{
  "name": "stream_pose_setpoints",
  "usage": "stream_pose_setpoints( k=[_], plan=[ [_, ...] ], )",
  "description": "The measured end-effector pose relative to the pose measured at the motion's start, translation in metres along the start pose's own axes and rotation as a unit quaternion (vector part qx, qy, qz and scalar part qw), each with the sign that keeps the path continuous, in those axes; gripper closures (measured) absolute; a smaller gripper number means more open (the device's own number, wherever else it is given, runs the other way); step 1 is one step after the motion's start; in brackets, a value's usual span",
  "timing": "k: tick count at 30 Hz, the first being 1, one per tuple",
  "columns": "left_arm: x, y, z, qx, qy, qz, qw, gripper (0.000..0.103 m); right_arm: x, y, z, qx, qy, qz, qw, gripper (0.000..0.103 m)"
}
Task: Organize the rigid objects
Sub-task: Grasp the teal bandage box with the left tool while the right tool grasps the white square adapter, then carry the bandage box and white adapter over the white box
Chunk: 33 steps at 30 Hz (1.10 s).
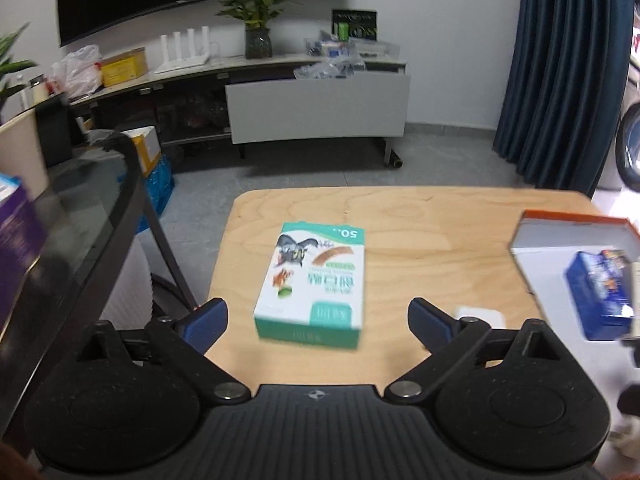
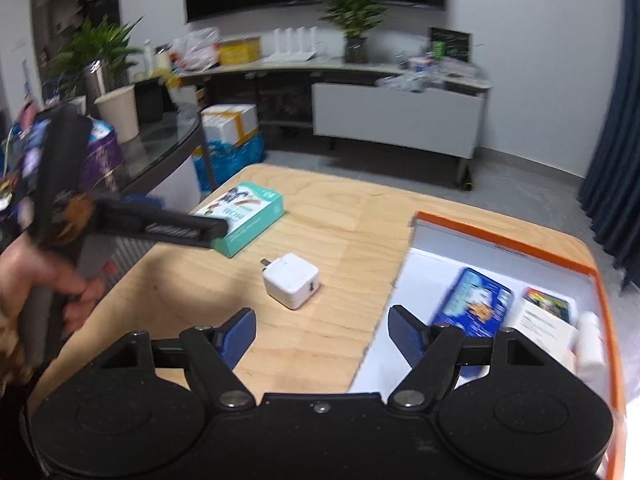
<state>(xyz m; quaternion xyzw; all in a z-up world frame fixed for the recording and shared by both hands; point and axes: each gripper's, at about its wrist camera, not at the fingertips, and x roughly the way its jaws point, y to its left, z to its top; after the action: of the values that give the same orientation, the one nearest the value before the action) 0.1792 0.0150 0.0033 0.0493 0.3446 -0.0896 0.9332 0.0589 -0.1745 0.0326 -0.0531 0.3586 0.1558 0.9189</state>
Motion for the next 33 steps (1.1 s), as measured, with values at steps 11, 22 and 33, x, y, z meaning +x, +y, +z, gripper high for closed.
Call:
stream_pose_setpoints(
  k=[11, 22, 33],
  plan=[
    [0.060, 0.002, 0.020, 0.043, 0.008, -0.016, 0.9989, 0.005, 0.088, 0.006, 0.031, -0.110, 0.055, 0.088, 0.989, 0.017],
    [0.065, 0.004, 0.009, 0.038, 0.021, -0.037, 0.9983, 0.031, 0.135, 0.005, 0.037, -0.142, 0.099, 0.133, 0.976, 0.047],
    [-0.007, -0.009, 0.001, -0.025, -0.023, -0.005, 0.9994, 0.031, 0.067, 0.005, 0.019, -0.063, 0.032, 0.046, 0.996, 0.052]
  ],
)
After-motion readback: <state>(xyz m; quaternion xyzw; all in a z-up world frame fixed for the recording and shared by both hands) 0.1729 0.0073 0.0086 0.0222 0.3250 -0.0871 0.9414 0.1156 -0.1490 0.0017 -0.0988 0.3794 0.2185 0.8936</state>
